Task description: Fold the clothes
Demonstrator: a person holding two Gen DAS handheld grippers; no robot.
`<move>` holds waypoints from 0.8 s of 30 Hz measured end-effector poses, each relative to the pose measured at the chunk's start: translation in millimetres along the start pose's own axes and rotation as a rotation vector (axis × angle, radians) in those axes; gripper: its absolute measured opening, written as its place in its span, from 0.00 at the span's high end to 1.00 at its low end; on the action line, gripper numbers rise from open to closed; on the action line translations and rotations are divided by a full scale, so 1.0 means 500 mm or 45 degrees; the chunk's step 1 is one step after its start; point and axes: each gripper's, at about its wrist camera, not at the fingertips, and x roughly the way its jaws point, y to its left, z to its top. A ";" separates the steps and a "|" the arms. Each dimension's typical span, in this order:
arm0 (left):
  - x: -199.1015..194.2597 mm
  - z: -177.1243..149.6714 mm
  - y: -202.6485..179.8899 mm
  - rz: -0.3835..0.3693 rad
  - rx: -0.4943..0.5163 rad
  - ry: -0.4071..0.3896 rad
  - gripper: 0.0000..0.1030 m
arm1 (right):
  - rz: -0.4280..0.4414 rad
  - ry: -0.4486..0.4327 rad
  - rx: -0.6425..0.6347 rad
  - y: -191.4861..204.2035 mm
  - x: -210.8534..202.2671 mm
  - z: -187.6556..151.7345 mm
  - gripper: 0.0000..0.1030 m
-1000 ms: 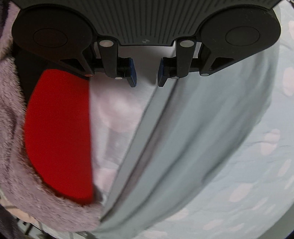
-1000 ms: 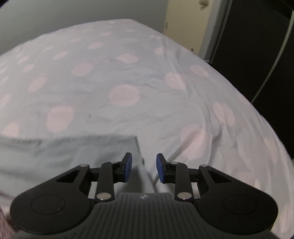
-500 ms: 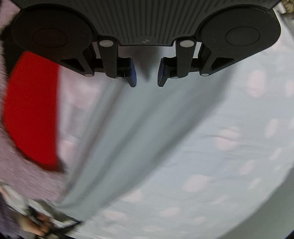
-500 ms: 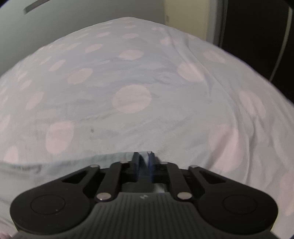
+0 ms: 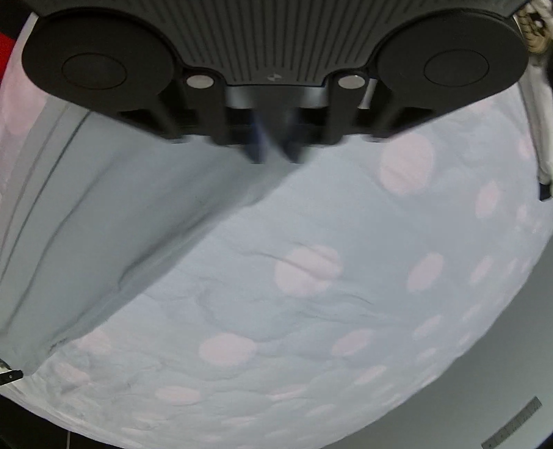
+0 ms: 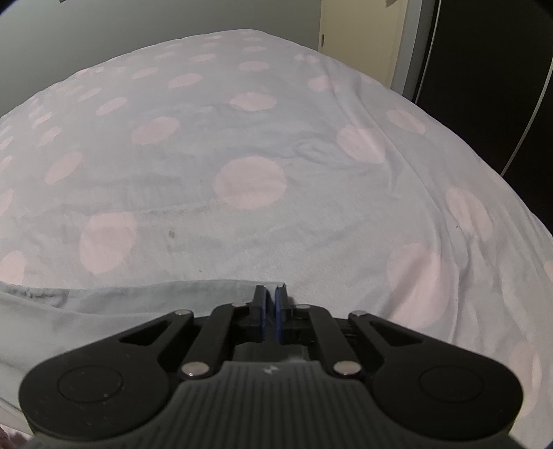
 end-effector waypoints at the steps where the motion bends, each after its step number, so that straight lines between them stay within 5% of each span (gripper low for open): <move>1: -0.001 -0.007 -0.002 -0.019 -0.006 -0.005 0.99 | -0.010 -0.006 -0.008 0.003 -0.001 0.000 0.95; 6: -0.022 -0.041 -0.017 -0.068 0.013 -0.014 1.00 | -0.061 -0.072 -0.063 0.020 -0.024 0.004 0.98; 10: -0.035 -0.033 0.001 0.042 -0.050 -0.092 0.96 | -0.141 -0.135 -0.095 0.026 -0.053 0.019 0.98; 13: -0.037 -0.010 0.034 0.125 -0.109 -0.141 0.70 | -0.248 -0.209 -0.104 0.033 -0.073 0.030 0.99; 16: -0.019 0.014 0.045 0.059 -0.070 -0.111 0.53 | -0.324 -0.300 -0.106 0.041 -0.089 0.043 0.99; 20: -0.001 0.029 0.019 0.003 0.031 -0.125 0.49 | -0.395 -0.265 -0.125 0.045 -0.054 0.066 0.99; 24: 0.011 0.041 -0.017 -0.038 0.124 -0.159 0.47 | -0.369 -0.087 -0.169 0.044 0.014 0.068 0.99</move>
